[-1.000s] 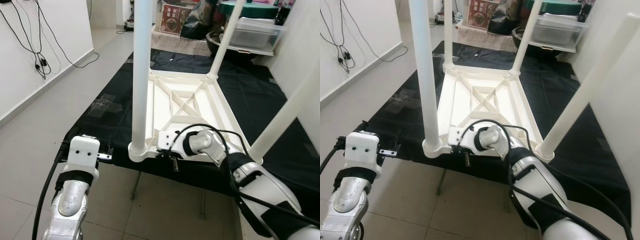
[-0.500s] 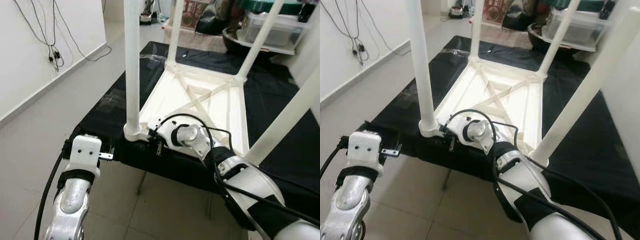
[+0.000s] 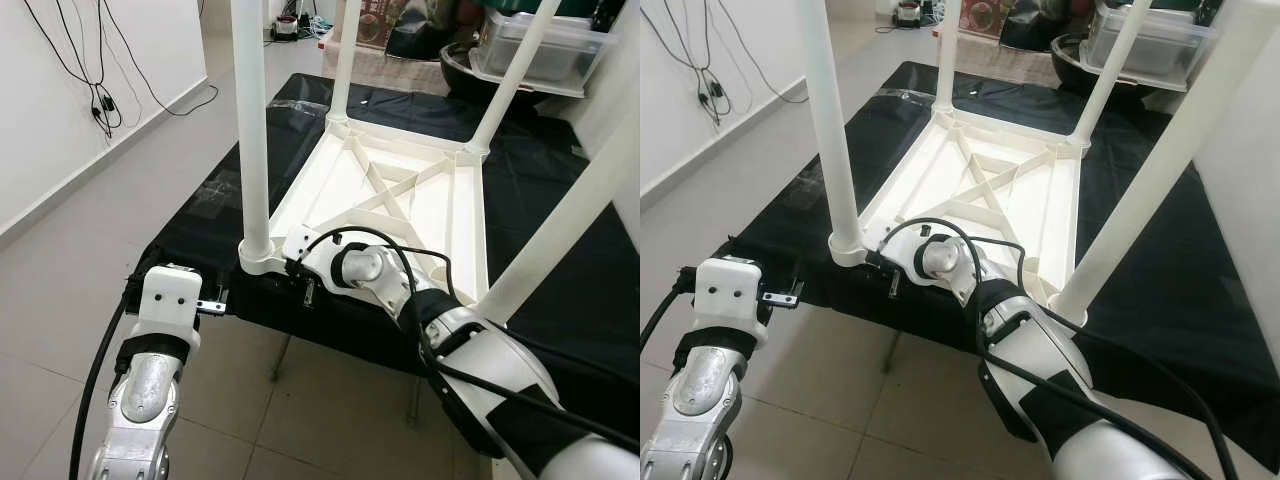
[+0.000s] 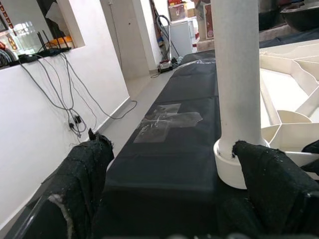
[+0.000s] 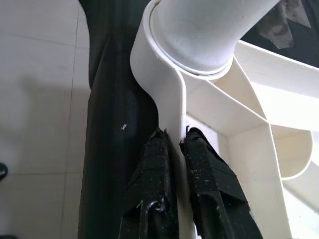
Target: Building children table
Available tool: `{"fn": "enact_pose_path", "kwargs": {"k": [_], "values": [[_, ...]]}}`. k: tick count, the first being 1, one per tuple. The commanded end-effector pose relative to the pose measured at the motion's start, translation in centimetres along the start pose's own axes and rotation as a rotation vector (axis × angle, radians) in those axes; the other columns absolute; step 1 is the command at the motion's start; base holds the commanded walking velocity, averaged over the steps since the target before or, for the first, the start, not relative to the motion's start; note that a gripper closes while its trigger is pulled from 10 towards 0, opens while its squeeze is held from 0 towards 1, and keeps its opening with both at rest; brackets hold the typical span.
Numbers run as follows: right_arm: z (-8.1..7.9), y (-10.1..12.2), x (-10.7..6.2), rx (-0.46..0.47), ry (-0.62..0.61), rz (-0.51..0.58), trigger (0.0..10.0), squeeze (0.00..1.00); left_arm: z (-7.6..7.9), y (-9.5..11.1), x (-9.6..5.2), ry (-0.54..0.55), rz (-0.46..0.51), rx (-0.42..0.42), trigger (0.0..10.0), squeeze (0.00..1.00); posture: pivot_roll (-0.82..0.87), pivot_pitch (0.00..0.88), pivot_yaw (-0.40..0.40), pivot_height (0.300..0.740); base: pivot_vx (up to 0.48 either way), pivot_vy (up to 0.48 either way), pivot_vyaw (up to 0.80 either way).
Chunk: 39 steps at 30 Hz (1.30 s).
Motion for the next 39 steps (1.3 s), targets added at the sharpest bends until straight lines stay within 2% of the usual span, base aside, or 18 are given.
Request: {"fn": "enact_pose_path", "kwargs": {"k": [1, 3, 4, 8, 11, 14, 17, 20, 22, 23, 24, 25, 26, 28, 30, 34, 36, 39], "values": [[2.2, 1.2, -0.8, 0.003, -0.127, 0.084, 10.0, 0.35, 0.4, -0.1, 0.1, -0.008, 0.002, 0.003, 10.0, 0.00, 0.12, 0.000, -0.159, 0.740, 0.000, 0.000, 0.00], [2.3, 1.2, -0.8, 0.007, -0.133, 0.090, 10.0, 0.35, 0.4, -0.1, 0.1, -0.008, 0.002, 0.003, 10.0, 0.00, 0.12, 0.000, -0.159, 0.740, 0.000, 0.000, 0.00], [2.4, 1.3, -0.9, 0.027, -0.140, 0.099, 10.0, 1.00, 0.4, -0.1, 0.1, -0.008, 0.002, 0.003, 10.0, 0.00, 0.12, 0.000, -0.156, 0.740, 0.000, 0.000, 0.00], [4.0, 2.9, -1.7, 0.116, -0.206, 0.219, 10.0, 1.00, 0.3, 0.0, 0.0, -0.009, 0.005, 0.004, 10.0, 0.00, 0.12, 0.000, -0.156, 0.740, 0.000, 0.000, 0.00], [6.8, 5.6, -3.9, 0.232, -0.315, 0.457, 10.0, 1.00, 0.1, 0.3, -0.1, -0.003, 0.014, 0.008, 10.0, 0.00, 0.12, 0.000, -0.158, 0.740, 0.000, 0.000, 0.00], [6.9, 5.7, -4.0, 0.235, -0.321, 0.467, 10.0, 1.00, 0.1, 0.3, -0.1, -0.003, 0.015, 0.008, 10.0, 0.00, 0.12, 0.000, -0.158, 0.740, 0.000, 0.000, 0.00], [8.2, 5.5, -6.6, 0.290, -0.477, 0.605, 10.0, 1.00, 0.0, 0.5, -0.2, 0.003, 0.020, 0.007, 10.0, 0.00, 0.11, 0.000, -0.140, 0.740, 0.000, 0.000, 0.00], [8.5, 5.1, -7.5, 0.296, -0.536, 0.627, 10.0, 1.00, 0.0, 0.6, -0.2, 0.004, 0.024, 0.007, 10.0, 0.00, 0.11, 0.000, -0.140, 0.740, 0.000, 0.000, 0.00], [9.2, 3.9, -10.1, 0.328, -0.742, 0.653, 10.0, 1.00, 0.0, 1.1, 0.0, 0.001, 0.041, 0.012, 10.0, 0.00, 0.09, 0.000, -0.126, 0.740, 0.000, 0.000, 0.00], [9.4, 3.6, -11.7, 0.334, -0.840, 0.673, 10.0, 0.96, -0.1, 1.4, 0.1, 0.000, 0.051, 0.011, 10.0, 0.00, 0.09, 0.000, -0.121, 0.740, 0.000, 0.000, 0.00], [9.4, 3.6, -11.7, 0.334, -0.840, 0.673, 10.0, 0.96, -0.1, 1.4, 0.1, 0.000, 0.051, 0.011, 10.0, 0.00, 0.09, 0.000, -0.121, 0.740, 0.000, 0.000, 0.00], [9.5, 3.6, -13.5, 0.329, -0.949, 0.700, 10.0, 0.00, -0.2, 1.6, 0.2, -0.002, 0.058, 0.011, 10.0, 0.00, 0.08, 0.000, -0.112, 0.740, 0.000, 0.000, 0.00], [9.2, 3.8, -15.5, 0.275, -1.063, 0.727, 10.0, 0.00, -0.1, 1.6, 0.3, -0.005, 0.060, 0.010, 10.0, 0.00, 0.07, 0.000, -0.107, 0.740, 0.000, 0.000, 0.00], [9.2, 3.8, -15.5, 0.275, -1.063, 0.727, 10.0, 0.00, -0.1, 1.6, 0.3, -0.005, 0.060, 0.010, 10.0, 0.00, 0.07, 0.000, -0.107, 0.740, 0.000, 0.000, 0.00], [8.2, 3.6, -18.0, 0.193, -1.199, 0.753, 10.0, 0.00, 0.0, 1.5, 0.3, -0.012, 0.060, 0.011, 10.0, 0.00, 0.07, 0.000, -0.105, 0.740, 0.000, 0.000, 0.00], [6.4, 3.1, -19.6, 0.110, -1.256, 0.760, 10.0, 0.00, 0.2, 1.4, 0.2, -0.020, 0.059, 0.012, 10.0, 0.00, 0.08, 0.000, -0.105, 0.740, 0.000, 0.000, 0.00], [5.5, 4.8, -21.1, -0.034, -1.271, 0.839, 10.0, 0.00, 0.0, 1.2, 0.2, -0.017, 0.053, 0.015, 10.0, 0.00, 0.07, 0.000, -0.100, 0.740, 0.000, 0.000, 0.00], [6.0, 5.7, -22.5, -0.115, -1.342, 0.854, 10.0, 0.00, -0.1, 1.1, 0.1, -0.016, 0.048, 0.017, 10.0, 0.00, 0.07, 0.000, -0.099, 0.740, 0.000, 0.000, 0.00]]}}
Point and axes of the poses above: a point about 5 cm out from each wrist's last joint towards the gripper, its own x axis pointing out of the wrist towards the gripper, its own y axis along the axis of the wrist's last joint, z = x × y, the point moved 3 cm from there along x, pointing out of the wrist towards the gripper, and after that the axes turned 6 degrees about x, right-handed, at the moved point
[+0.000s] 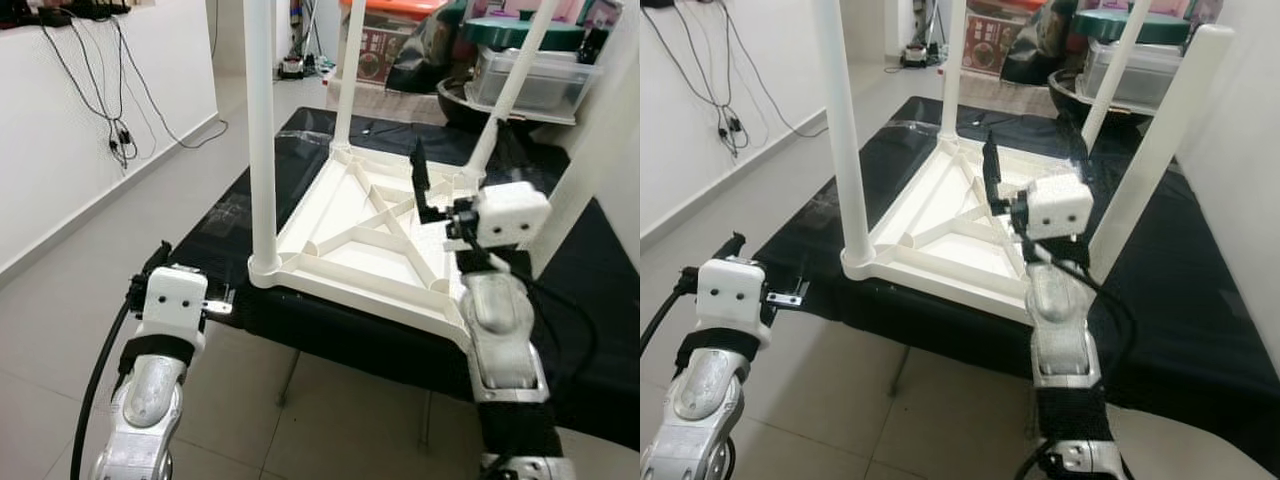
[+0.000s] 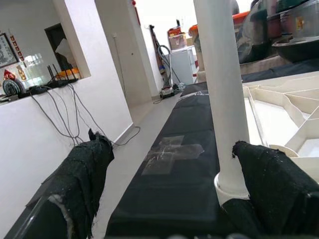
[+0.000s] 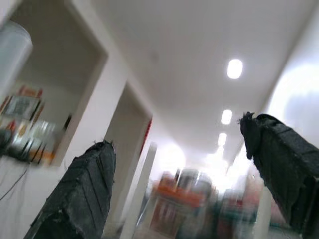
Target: Building children table
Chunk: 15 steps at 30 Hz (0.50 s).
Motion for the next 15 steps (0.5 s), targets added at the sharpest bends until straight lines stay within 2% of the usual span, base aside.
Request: {"fn": "enact_pose_path", "kwargs": {"k": [1, 6, 7, 8, 9, 11, 13, 14, 15], "values": [[0.5, 1.0, 0.7, -0.040, -0.023, 0.057, 10.0, 0.00, -0.1, -0.6, -0.2, -0.007, -0.019, 0.011, 10.0, 0.00, 0.07, 0.000, -0.099, 0.740, 0.000, 0.000, 0.00], [1.7, 1.6, 1.6, -0.119, -0.093, 0.070, 10.0, 0.00, 0.0, -0.6, -0.1, -0.009, -0.020, 0.011, 10.0, 0.00, 0.08, 0.000, -0.105, 0.740, 0.000, 0.000, 0.00], [3.3, 1.4, 2.8, -0.175, -0.158, 0.068, 10.0, 0.00, 0.0, -0.6, -0.2, -0.005, -0.021, 0.013, 10.0, 0.00, 0.09, 0.000, -0.114, 0.740, 0.000, 0.000, 0.00], [3.3, 1.4, 2.8, -0.175, -0.158, 0.068, 10.0, 0.00, 0.0, -0.6, -0.2, -0.005, -0.021, 0.013, 10.0, 0.00, 0.09, 0.000, -0.114, 0.740, 0.000, 0.000, 0.00], [4.7, 1.1, 3.6, -0.213, -0.211, 0.055, 10.0, 0.00, -0.1, -0.7, -0.2, -0.001, -0.023, 0.015, 10.0, 0.00, 0.09, 0.000, -0.115, 0.740, 0.000, 0.000, 0.00], [6.6, -0.3, 4.4, -0.233, -0.277, -0.030, 10.0, 0.00, -0.1, -0.8, -0.3, 0.002, -0.026, 0.016, 10.0, 0.00, 0.09, 0.000, -0.117, 0.740, 0.000, 0.000, 0.00], [6.6, -0.3, 4.4, -0.233, -0.277, -0.030, 10.0, 0.00, -0.1, -0.8, -0.3, 0.002, -0.026, 0.016, 10.0, 0.00, 0.09, 0.000, -0.117, 0.740, 0.000, 0.000, 0.00], [6.9, -1.0, 4.4, -0.224, -0.284, -0.068, 10.0, 0.00, -0.1, -0.8, -0.3, 0.002, -0.027, 0.016, 10.0, 0.00, 0.09, 0.000, -0.117, 0.740, 0.000, 0.000, 0.00], [8.0, -1.2, 4.6, -0.217, -0.328, -0.086, 10.0, 0.00, -0.1, -0.8, -0.3, 0.002, -0.028, 0.017, 10.0, 0.00, 0.08, 0.000, -0.114, 0.740, 0.000, 0.000, 0.00]]}}
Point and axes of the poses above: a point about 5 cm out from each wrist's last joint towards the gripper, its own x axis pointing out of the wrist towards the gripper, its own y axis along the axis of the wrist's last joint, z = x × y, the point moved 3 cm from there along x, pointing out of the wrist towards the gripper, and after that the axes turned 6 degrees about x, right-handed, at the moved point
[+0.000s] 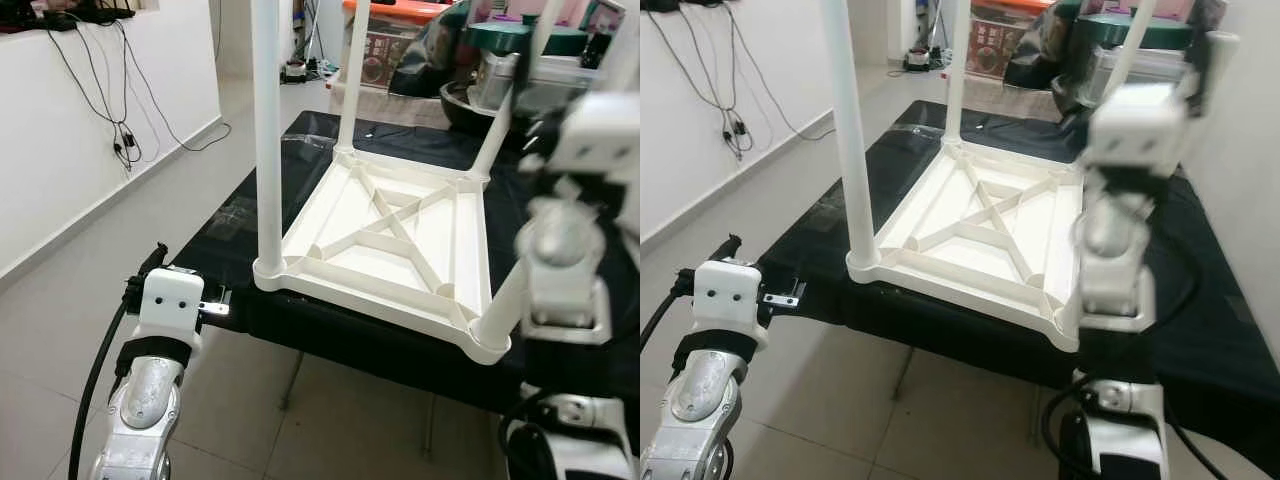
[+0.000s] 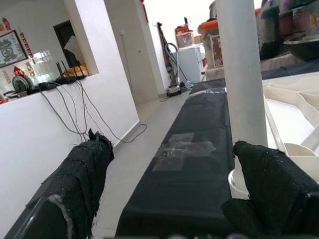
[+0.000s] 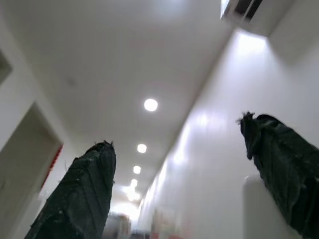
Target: Building children table
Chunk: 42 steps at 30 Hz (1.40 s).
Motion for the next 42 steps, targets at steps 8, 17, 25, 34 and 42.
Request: {"fn": "enact_pose_path", "kwargs": {"k": [8, 17, 25, 34, 42], "values": [[2.2, -2.4, 1.0, 0.025, -0.119, -0.166, 10.0, 0.00, 0.4, -0.6, -0.1, -0.013, -0.018, 0.010, 10.0, 0.00, 0.08, 0.000, -0.114, 0.740, 0.000, 0.000, 0.00], [5.3, -1.4, 2.9, 0.026, -0.245, -0.093, 10.0, 0.00, 0.3, -0.6, -0.3, -0.005, -0.021, 0.008, 10.0, 0.00, 0.07, 0.000, -0.119, 0.740, 0.000, 0.000, 0.00], [9.2, -0.8, 4.2, -0.003, -0.378, -0.061, 10.0, 0.00, 0.4, -0.7, -0.2, -0.005, -0.021, 0.001, 10.0, 0.00, 0.05, 0.000, -0.103, 0.740, 0.000, 0.000, 0.00], [6.4, -4.1, 2.1, 0.080, -0.278, -0.295, 10.0, 0.00, 0.6, -0.7, 0.0, -0.013, -0.019, -0.006, 10.0, 0.00, 0.04, 0.000, -0.107, 0.740, 0.000, 0.000, 0.00], [4.4, -5.5, 1.2, 0.178, -0.202, -0.392, 10.0, 0.00, 0.6, -0.8, -0.1, -0.008, -0.021, -0.009, 10.0, 0.00, 0.04, 0.000, -0.109, 0.740, 0.000, 0.000, 0.00]]}}
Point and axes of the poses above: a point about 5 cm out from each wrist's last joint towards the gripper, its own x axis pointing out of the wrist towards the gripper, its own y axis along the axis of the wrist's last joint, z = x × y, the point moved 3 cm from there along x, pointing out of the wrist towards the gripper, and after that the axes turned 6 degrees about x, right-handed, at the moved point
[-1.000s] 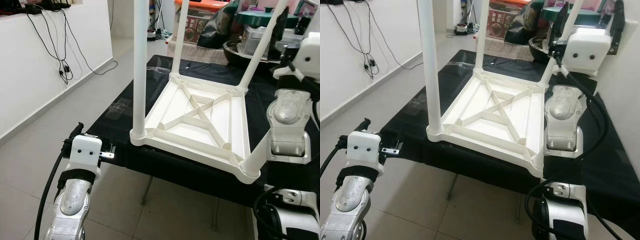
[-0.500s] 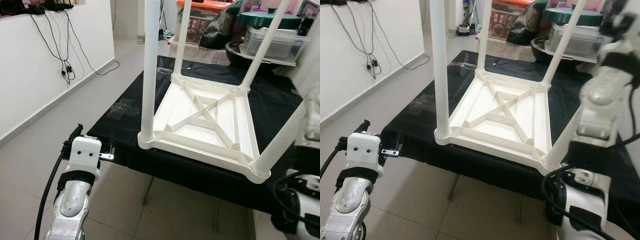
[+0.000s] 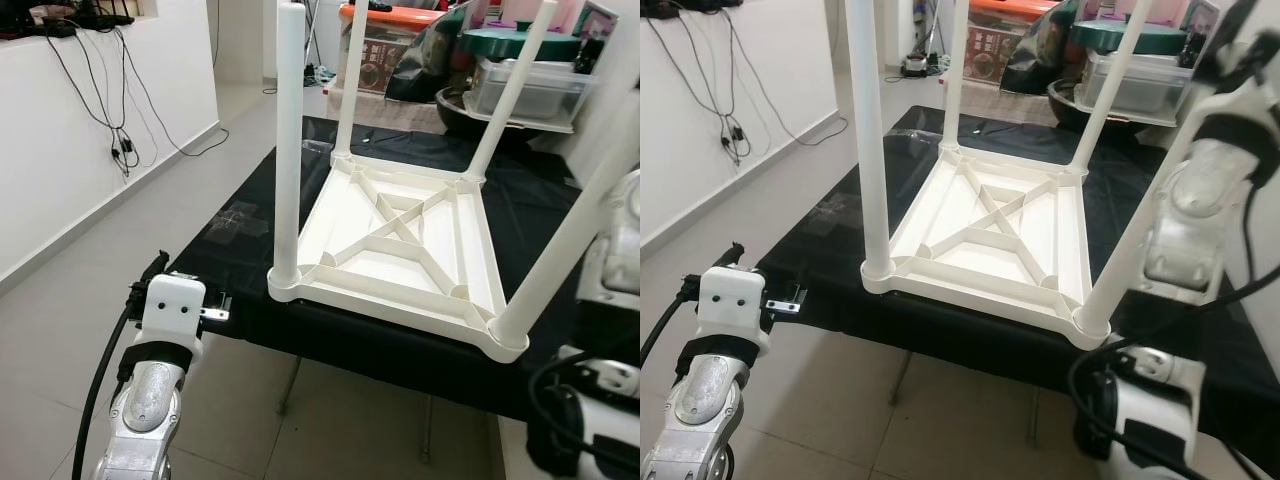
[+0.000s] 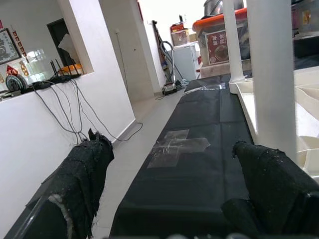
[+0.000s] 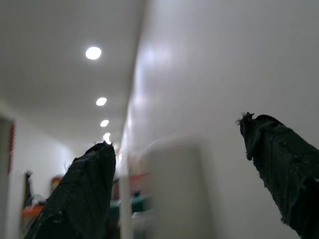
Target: Building children table
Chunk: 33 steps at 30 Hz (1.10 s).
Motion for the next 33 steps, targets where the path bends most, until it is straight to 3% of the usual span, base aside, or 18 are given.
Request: {"fn": "enact_pose_path", "kwargs": {"k": [1, 8, 16, 17, 18, 20, 21, 22, 23, 26, 31, 32, 33], "values": [[-0.2, -1.0, 0.0, 0.013, 0.018, -0.059, 10.0, 0.00, 0.3, 0.0, 0.0, -0.002, 0.006, -0.004, 10.0, 0.00, 0.04, 0.000, -0.109, 0.740, 0.000, 0.000, 0.00], [-0.6, -3.4, -0.9, 0.030, 0.075, -0.216, 10.0, 0.00, 0.3, -0.1, 0.0, -0.002, 0.004, -0.006, 10.0, 0.00, 0.03, 0.000, -0.113, 0.740, 0.000, 0.000, 0.00], [-1.8, -3.4, -0.7, 0.071, 0.153, -0.258, 10.0, 0.00, 0.4, -0.1, 0.0, -0.003, 0.002, -0.007, 10.0, 0.00, 0.03, 0.000, -0.111, 0.740, 0.000, 0.000, 0.00], [-3.0, -3.9, -1.0, 0.076, 0.211, -0.299, 9.0, 0.00, 0.4, -0.1, 0.1, -0.004, 0.002, -0.007, 10.0, 0.00, 0.03, 0.000, -0.108, 0.740, 0.000, 0.000, 0.00], [-4.1, -4.5, -1.2, 0.094, 0.256, -0.355, 10.0, 0.00, 0.5, -0.1, 0.1, -0.006, 0.001, -0.007, 10.0, 0.00, 0.02, 0.000, -0.106, 0.740, 0.000, 0.000, 0.00], [-4.1, -4.5, -1.2, 0.094, 0.256, -0.355, 10.0, 0.00, 0.5, -0.1, 0.1, -0.006, 0.001, -0.007, 10.0, 0.00, 0.02, 0.000, -0.106, 0.740, 0.000, 0.000, 0.00], [-5.8, -5.2, -1.4, 0.111, 0.320, -0.408, 10.0, 0.00, 0.6, -0.1, 0.2, -0.009, 0.002, -0.008, 10.0, 0.00, 0.02, 0.000, -0.109, 0.740, 0.000, 0.000, 0.00], [-5.8, -5.2, -1.4, 0.111, 0.320, -0.408, 10.0, 0.00, 0.6, -0.1, 0.2, -0.009, 0.002, -0.008, 10.0, 0.00, 0.02, 0.000, -0.109, 0.740, 0.000, 0.000, 0.00], [-7.2, -5.7, -1.3, 0.132, 0.368, -0.462, 10.0, 0.00, 0.7, -0.1, 0.3, -0.010, 0.003, -0.008, 10.0, 0.00, 0.03, 0.000, -0.115, 0.740, 0.000, 0.000, 0.00], [-8.6, -6.3, -0.8, 0.137, 0.417, -0.510, 10.0, 0.00, 0.7, -0.1, 0.3, -0.009, 0.002, -0.008, 10.0, 0.00, 0.04, 0.000, -0.126, 0.740, 0.000, 0.000, 0.00], [-9.1, -7.5, -0.9, 0.169, 0.432, -0.607, 10.0, 0.00, 0.8, -0.1, 0.2, -0.004, 0.001, -0.007, 10.0, 0.00, 0.05, 0.000, -0.130, 0.740, 0.000, 0.000, 0.00], [-9.1, -7.6, -1.1, 0.178, 0.435, -0.629, 8.5, 0.00, 0.8, -0.2, 0.2, -0.005, 0.000, -0.007, 10.0, 0.00, 0.04, 0.000, -0.126, 0.740, 0.000, 0.000, 0.00], [-9.1, -7.6, -1.1, 0.178, 0.435, -0.629, 8.5, 0.00, 0.8, -0.2, 0.2, -0.005, 0.000, -0.007, 10.0, 0.00, 0.04, 0.000, -0.126, 0.740, 0.000, 0.000, 0.00]]}}
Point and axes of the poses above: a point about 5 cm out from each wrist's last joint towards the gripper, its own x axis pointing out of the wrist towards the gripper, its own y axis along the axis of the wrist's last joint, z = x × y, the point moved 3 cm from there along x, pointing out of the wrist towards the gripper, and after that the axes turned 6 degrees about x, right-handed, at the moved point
